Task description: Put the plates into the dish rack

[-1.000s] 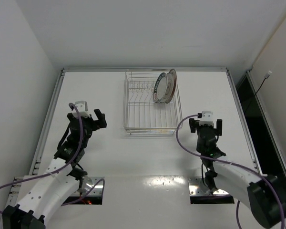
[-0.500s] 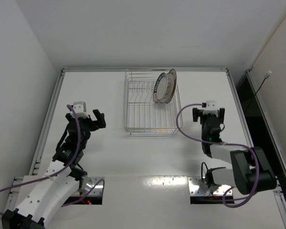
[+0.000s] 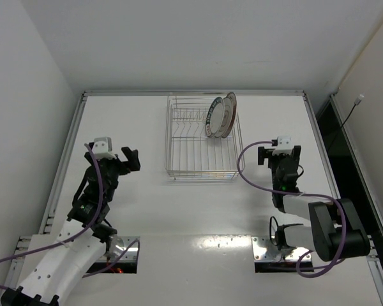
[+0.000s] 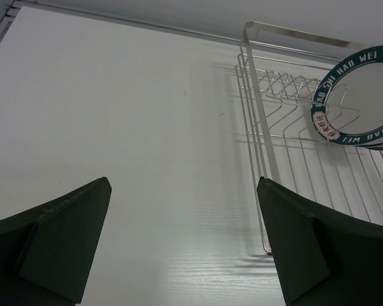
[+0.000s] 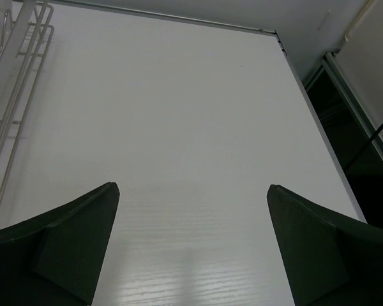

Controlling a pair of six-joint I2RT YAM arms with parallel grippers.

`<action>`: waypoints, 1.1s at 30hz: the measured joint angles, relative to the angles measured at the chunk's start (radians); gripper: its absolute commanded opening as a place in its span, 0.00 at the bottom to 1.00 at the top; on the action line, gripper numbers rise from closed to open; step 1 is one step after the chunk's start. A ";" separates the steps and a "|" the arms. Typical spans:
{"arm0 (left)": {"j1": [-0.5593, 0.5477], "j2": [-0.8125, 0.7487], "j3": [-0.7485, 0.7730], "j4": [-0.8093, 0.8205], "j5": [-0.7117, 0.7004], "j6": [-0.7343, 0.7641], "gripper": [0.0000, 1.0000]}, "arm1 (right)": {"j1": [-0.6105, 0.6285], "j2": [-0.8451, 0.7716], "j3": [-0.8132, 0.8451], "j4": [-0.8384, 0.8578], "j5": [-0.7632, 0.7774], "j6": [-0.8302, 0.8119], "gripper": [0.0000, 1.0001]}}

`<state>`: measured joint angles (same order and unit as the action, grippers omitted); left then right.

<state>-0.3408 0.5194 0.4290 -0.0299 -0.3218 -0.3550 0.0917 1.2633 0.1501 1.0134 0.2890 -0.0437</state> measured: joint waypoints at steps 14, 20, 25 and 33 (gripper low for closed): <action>0.000 0.013 0.000 -0.002 0.003 0.006 0.99 | -0.005 0.002 0.000 -0.005 -0.002 0.009 0.99; 0.000 0.028 0.011 -0.039 -0.013 0.007 0.99 | -0.005 0.002 0.000 -0.005 -0.002 0.011 0.99; 0.000 0.036 0.014 -0.052 -0.026 0.007 0.99 | -0.005 0.002 0.000 -0.005 -0.002 0.011 0.99; 0.000 0.085 0.015 -0.051 -0.030 0.007 0.99 | -0.005 0.002 0.000 -0.005 -0.002 0.011 0.99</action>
<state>-0.3412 0.6041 0.4442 -0.0814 -0.3519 -0.3477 0.0864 1.2648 0.1505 1.0080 0.2867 -0.0330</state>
